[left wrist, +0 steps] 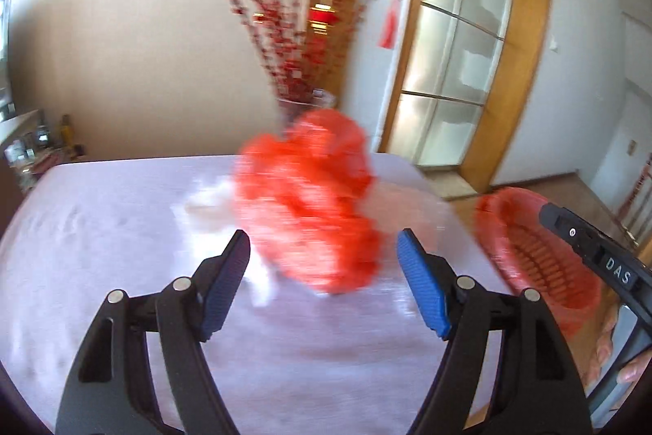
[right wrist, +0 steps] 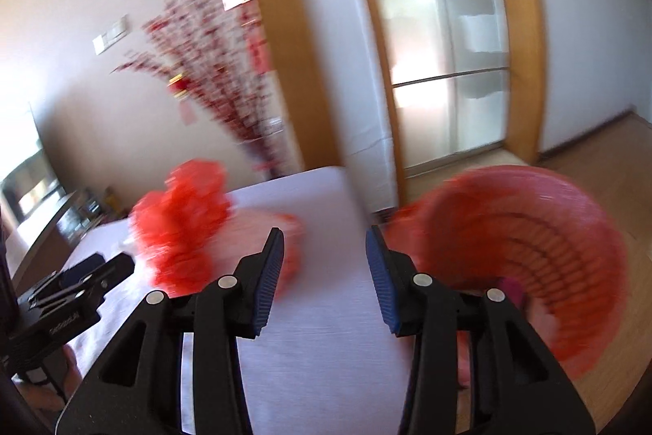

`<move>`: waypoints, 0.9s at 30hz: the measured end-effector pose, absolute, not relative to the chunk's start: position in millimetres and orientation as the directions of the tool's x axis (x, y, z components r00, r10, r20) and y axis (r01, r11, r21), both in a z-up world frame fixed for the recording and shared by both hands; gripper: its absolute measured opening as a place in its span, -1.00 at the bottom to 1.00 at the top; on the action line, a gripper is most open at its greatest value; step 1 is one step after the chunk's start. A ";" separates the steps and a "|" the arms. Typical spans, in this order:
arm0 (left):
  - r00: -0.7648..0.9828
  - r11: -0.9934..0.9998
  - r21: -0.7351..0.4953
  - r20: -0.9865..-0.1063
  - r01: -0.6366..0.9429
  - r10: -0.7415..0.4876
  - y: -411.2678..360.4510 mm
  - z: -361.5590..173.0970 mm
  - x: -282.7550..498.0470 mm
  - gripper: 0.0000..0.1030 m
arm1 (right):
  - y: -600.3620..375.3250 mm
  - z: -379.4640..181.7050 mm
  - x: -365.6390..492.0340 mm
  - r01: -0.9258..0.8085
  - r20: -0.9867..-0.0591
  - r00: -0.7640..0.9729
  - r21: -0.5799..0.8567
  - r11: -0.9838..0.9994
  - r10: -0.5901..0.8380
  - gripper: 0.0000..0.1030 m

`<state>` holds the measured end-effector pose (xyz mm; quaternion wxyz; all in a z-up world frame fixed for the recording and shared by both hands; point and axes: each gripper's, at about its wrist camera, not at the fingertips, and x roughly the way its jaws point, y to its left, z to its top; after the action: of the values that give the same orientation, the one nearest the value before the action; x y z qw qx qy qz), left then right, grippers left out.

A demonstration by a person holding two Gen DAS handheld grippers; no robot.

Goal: Collect trash
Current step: 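Reach the right gripper to the large red plastic bag and close on it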

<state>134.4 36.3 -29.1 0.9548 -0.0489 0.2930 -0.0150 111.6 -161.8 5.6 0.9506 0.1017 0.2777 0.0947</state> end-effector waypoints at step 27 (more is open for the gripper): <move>0.805 0.960 -0.176 -0.588 -0.218 0.075 157.7 -37.1 115.3 0.42 | -5.1 -29.0 161.3 -0.421 -0.683 0.618 0.132 0.898 0.390 -0.82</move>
<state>115.3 157.7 -37.1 0.9427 -0.1180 0.3023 0.0776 161.3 -5.1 -29.0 0.8993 -0.0206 0.3743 0.2254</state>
